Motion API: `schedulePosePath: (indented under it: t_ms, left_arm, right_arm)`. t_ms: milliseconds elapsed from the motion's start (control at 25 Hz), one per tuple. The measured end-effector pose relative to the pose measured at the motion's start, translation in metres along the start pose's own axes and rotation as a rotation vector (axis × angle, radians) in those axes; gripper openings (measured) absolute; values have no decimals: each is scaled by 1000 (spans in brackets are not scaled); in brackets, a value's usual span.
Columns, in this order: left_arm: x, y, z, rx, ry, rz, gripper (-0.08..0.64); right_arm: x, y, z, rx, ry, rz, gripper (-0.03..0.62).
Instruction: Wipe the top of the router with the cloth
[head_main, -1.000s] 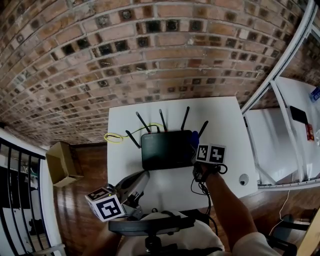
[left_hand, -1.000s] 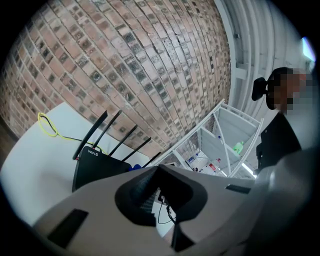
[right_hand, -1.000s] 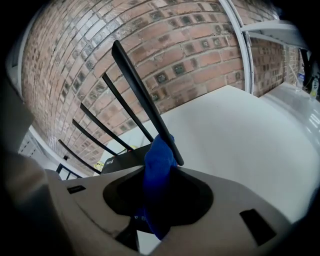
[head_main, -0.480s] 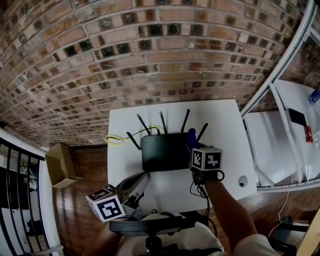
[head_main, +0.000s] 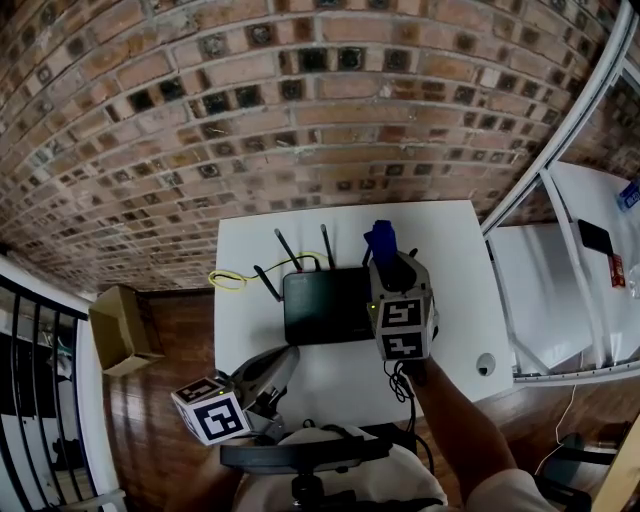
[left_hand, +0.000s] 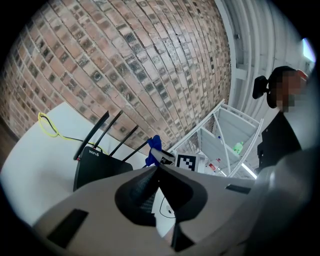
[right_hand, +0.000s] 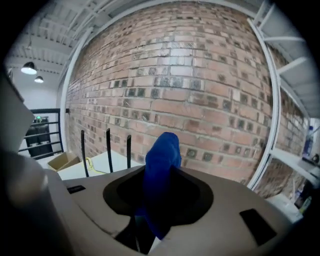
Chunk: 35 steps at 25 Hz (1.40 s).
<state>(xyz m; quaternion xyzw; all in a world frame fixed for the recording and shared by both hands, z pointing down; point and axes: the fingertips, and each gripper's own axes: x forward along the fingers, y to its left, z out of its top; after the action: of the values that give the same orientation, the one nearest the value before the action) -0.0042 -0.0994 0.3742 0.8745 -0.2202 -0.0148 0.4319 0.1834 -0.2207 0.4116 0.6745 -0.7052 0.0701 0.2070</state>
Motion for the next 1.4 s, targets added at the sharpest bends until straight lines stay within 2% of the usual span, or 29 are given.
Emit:
schedulePosePath:
  t_ms: [120,240,440,760,1400]
  left_arm:
    - [-1,2,1,-1,-1,3,8]
    - [-1,4,2,-3,-2,8,8]
    - [-1,6,5,-12,-13,8,8]
    - [-4,17,8,-20,-14,31,8]
    - [-12,27,13,-42,-51,62,8]
  right_arm:
    - [-2,-6,26,-57,-79,-59,144]
    - [3,-2,36,-45,-100,-75,144]
    - [26,5,8,-122,0,-66,144]
    - [44,12,-41,-104,143,-34,144]
    - [75,29,-113,-67,377,48,144]
